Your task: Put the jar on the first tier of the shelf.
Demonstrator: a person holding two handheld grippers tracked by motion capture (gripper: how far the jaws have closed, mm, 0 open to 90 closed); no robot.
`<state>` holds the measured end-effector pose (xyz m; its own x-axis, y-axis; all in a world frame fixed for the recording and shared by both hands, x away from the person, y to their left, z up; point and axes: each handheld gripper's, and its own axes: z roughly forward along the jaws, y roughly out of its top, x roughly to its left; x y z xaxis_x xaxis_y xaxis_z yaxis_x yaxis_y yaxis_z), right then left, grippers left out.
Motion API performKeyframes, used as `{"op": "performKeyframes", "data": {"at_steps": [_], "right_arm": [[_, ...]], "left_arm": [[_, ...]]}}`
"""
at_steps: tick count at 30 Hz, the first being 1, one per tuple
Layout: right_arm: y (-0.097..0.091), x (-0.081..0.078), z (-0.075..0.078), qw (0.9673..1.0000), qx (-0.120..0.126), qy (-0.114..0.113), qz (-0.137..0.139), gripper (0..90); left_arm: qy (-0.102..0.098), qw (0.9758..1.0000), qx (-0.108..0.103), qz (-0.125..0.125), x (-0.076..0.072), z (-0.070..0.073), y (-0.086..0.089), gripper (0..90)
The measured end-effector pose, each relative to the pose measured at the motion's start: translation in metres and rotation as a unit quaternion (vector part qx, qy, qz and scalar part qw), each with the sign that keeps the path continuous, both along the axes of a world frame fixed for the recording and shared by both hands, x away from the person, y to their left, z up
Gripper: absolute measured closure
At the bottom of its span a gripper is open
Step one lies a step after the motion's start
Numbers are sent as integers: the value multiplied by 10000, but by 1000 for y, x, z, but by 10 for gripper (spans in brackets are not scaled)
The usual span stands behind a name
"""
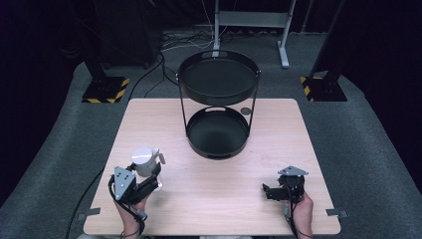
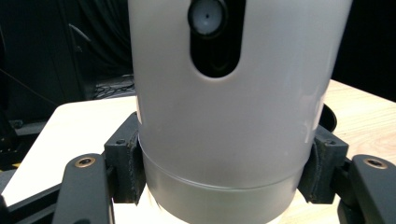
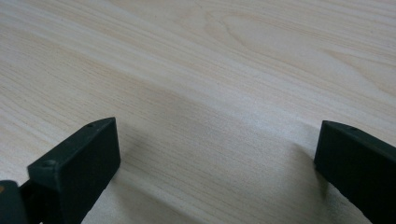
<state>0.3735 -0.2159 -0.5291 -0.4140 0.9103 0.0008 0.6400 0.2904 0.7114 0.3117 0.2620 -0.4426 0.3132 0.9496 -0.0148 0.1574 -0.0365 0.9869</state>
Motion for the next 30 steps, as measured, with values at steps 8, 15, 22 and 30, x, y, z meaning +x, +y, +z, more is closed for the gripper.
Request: {"op": "performKeyframes", "data": {"at_steps": [8, 15, 22, 30], "right_arm": [[0, 0, 0, 10000, -2, -3, 10, 0], [0, 0, 0, 10000, -1, -4, 9, 0], [0, 0, 0, 10000, -1, -4, 9, 0], [0, 0, 0, 10000, -3, -7, 16, 0]], "left_arm": [[-22, 10000, -61, -14, 4, 1, -1, 316], [-19, 10000, -77, -21, 7, 2, -3, 316], [-39, 9999, -89, -39, 9, 6, -7, 316], [-133, 9999, -69, 4, 10, 13, -11, 316]]}}
